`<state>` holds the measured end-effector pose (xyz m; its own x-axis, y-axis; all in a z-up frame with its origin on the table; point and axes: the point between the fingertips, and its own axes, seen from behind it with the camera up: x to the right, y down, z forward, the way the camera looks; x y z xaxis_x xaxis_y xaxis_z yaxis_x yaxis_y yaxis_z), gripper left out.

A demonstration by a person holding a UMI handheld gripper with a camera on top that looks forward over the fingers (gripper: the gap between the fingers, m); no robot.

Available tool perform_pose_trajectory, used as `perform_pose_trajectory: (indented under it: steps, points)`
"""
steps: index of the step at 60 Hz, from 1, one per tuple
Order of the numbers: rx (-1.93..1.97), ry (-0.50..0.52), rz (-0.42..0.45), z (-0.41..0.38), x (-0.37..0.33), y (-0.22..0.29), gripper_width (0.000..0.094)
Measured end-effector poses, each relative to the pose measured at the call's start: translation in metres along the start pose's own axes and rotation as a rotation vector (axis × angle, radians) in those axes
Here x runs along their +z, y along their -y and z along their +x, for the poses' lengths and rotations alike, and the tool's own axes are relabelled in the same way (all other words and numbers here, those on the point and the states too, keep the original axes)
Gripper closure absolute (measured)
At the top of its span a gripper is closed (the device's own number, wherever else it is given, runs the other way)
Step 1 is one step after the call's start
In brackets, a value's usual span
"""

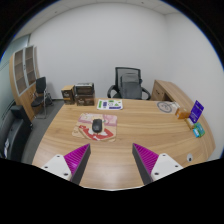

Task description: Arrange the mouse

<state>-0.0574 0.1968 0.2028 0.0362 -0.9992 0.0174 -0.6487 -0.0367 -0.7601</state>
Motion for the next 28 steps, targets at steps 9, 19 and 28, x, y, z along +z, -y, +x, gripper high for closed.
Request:
perform_pose_trajectory:
  steps: [9,19,28]
  points:
    - [0.027,-0.037,-0.003,0.018,-0.032,-0.027,0.0068]
    - [0.044,-0.064,-0.017,0.030,-0.034,-0.046,0.0068]
    - [0.036,-0.046,-0.041,0.025,-0.030,-0.052,0.0068]
